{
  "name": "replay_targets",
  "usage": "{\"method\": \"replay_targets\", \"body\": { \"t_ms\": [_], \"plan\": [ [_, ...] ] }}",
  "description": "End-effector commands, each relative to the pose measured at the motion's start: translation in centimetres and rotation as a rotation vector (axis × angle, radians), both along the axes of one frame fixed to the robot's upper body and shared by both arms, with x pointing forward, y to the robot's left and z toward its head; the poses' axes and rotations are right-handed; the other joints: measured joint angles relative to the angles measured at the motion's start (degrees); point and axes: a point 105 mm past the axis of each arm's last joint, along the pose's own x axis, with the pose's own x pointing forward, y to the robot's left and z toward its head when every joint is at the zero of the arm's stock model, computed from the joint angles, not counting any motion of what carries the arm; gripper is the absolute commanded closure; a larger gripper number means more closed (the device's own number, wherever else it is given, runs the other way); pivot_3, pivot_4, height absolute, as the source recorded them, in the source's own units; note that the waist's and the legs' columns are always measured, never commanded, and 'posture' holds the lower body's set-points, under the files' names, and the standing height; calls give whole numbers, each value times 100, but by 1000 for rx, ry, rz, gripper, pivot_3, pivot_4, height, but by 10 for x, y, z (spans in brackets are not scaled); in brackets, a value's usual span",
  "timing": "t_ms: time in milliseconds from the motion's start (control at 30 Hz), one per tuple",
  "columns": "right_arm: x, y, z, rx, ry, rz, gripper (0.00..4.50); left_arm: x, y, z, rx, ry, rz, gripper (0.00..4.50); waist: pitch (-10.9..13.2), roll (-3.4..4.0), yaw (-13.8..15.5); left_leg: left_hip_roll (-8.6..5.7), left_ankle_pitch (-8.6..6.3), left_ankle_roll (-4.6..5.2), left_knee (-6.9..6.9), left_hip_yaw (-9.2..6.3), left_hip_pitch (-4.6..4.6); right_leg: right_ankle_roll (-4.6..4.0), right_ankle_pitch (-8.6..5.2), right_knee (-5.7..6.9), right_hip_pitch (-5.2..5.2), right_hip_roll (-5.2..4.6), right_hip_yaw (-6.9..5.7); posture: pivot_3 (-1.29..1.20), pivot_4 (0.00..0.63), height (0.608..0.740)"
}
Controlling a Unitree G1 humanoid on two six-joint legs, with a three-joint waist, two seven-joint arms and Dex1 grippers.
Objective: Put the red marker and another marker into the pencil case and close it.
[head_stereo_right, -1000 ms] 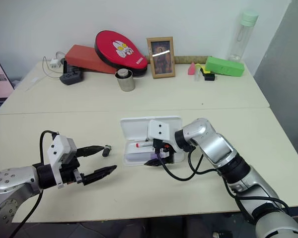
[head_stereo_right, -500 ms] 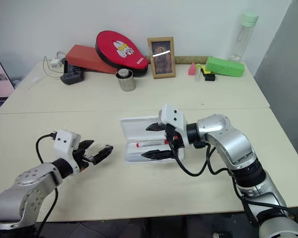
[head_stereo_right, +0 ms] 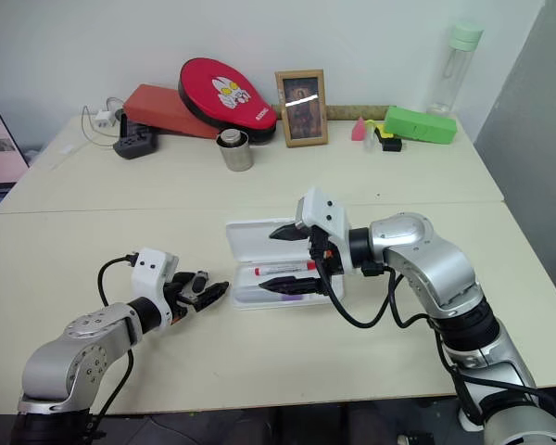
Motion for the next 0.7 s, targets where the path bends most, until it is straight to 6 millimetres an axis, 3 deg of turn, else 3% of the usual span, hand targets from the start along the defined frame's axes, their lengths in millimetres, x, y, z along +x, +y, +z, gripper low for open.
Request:
{"method": "replay_targets", "body": {
  "t_ms": [33,567,700],
  "plan": [
    [2,-3,15,38,-57,-18,0,-2,5,-14,34,62,8,865,-2,3,0,-1,0,0,0,0,0,0,0,0,0,0,0,0,150,740],
    [3,-5,14,40,-55,-28,0,2,7,-12,47,50,0,3955,-3,5,1,-2,0,0,-1,2,1,0,0,-2,2,-1,1,0,150,740],
    [3,-5,14,43,-56,-29,0,1,10,-12,59,46,7,4048,-3,5,1,-1,0,0,-1,2,2,0,0,-2,2,-2,2,0,150,740]
  ]
}}
